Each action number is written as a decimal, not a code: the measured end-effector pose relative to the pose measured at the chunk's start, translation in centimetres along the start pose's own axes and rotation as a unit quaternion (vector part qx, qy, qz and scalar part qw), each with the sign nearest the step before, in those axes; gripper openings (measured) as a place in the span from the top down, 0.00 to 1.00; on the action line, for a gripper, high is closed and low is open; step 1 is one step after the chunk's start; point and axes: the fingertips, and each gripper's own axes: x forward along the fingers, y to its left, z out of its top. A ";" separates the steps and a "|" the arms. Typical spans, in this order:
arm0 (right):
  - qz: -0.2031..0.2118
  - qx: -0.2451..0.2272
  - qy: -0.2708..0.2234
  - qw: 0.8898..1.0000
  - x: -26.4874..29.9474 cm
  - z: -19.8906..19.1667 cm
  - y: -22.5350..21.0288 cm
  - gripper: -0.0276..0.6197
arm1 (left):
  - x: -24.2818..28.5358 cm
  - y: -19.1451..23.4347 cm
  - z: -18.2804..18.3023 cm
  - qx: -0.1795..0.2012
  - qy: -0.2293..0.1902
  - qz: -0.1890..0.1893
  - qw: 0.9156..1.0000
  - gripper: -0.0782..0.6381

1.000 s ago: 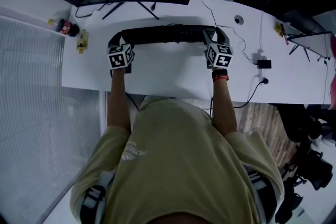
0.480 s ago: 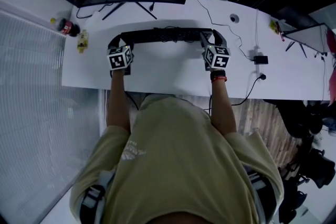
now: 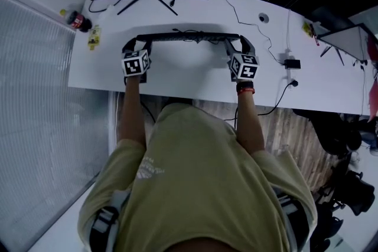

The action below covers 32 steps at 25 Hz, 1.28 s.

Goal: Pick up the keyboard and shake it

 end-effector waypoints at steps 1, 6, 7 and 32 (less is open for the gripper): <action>0.001 -0.003 0.002 1.000 -0.2 -0.2 0.1 0.52 | -0.2 -0.1 -0.2 0.001 0.000 0.000 1.000 0.50; 0.003 -0.009 0.006 1.000 -1.4 -1.2 0.3 0.52 | -1.2 -0.7 -1.4 0.002 -0.004 0.002 1.000 0.50; 0.002 -0.008 0.006 1.000 -1.6 -1.3 0.4 0.52 | -1.4 -0.8 -1.5 0.003 -0.004 0.002 1.000 0.50; -0.043 0.029 0.028 0.998 -5.1 -7.7 1.8 0.51 | -3.6 -1.8 -8.1 0.011 0.028 0.019 0.999 0.50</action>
